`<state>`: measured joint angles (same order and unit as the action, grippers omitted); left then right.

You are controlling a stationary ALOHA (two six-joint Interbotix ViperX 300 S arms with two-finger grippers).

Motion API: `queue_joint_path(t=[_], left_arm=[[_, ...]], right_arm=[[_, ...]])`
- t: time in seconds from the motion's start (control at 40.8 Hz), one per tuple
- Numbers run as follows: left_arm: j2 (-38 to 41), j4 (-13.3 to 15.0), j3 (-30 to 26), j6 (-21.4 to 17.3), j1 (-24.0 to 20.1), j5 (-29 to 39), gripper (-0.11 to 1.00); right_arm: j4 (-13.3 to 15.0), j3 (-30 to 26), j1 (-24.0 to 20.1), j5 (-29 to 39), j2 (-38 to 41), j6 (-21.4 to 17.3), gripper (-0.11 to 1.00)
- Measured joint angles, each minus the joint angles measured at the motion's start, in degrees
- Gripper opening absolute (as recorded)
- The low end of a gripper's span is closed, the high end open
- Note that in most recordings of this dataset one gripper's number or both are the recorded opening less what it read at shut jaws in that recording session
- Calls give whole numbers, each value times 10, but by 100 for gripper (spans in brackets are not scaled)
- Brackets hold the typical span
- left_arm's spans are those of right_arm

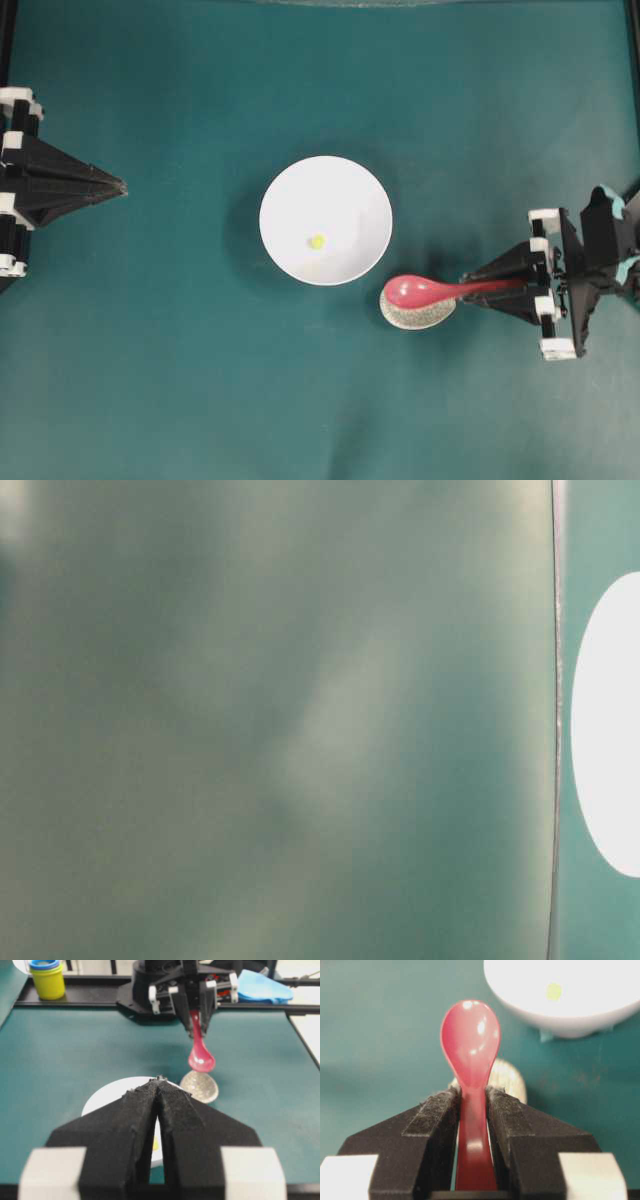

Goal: Scoop the yellow hexagonal prism block from the bowl with a spoon using the right arm.
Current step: 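Lift the red spoon off the rest and carry it over the bowl, then lower the spoon into the bowl beside the yellow block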

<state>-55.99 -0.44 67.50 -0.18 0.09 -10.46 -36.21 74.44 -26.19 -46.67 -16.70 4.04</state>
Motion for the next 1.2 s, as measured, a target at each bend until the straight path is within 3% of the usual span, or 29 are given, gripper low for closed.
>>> queue_joint_path(t=[0.172, 0.49, 0.686, 0.858, 1.201], left_arm=[[-1, -1, -1, 0, 0, 1, 0], [-17, -1, -2, -4, 0, 4, 0], [-28, -1, -5, -4, 0, 9, 0], [-32, -1, -6, -4, 0, 14, 0], [-32, -1, -6, -4, 0, 18, 0]], right_arm=[[-2, -30, 61, 95, -69, 56, 25], [-1, -134, 225, 375, -150, 154, 25], [2, -205, 318, 540, -149, 160, 25], [5, -256, 372, 644, -128, 159, 25], [18, -358, 399, 771, -35, 157, 25]])
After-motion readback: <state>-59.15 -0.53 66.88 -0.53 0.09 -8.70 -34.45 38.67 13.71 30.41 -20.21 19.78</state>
